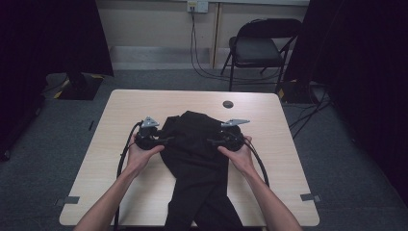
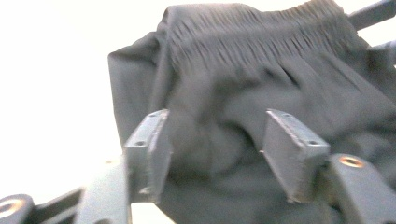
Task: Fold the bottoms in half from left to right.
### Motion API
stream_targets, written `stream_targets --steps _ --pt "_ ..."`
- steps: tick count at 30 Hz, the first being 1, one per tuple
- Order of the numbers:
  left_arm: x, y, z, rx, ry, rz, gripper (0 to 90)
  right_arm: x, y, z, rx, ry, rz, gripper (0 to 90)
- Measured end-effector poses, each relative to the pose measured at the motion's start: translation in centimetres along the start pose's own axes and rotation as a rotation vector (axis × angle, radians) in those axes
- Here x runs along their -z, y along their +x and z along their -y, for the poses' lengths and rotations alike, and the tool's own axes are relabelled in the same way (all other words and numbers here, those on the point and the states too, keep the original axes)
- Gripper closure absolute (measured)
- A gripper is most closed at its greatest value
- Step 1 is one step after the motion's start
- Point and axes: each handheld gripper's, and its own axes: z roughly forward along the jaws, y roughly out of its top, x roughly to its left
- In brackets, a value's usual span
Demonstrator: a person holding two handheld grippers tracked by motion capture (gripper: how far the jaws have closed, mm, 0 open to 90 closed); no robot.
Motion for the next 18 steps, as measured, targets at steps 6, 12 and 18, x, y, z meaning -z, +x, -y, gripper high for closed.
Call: stream_targets --steps 6,12,18 --pt "-3.6 0.3 0.3 0.023 0.079 0.015 32.8 -2.4 0.0 0.3 -0.02 0.057 0.04 44.1" --pt "-3.0 -0.6 -0.5 -0.009 0.031 0.026 72.8 -1.1 -0.2 -0.3 -0.03 -0.019 0.045 75.3" --pt "1.2 -2.0 -4.9 -0.036 -0.126 0.055 80.3 2.7 -0.1 -4.7 -0.005 -0.132 0.057 76.2"
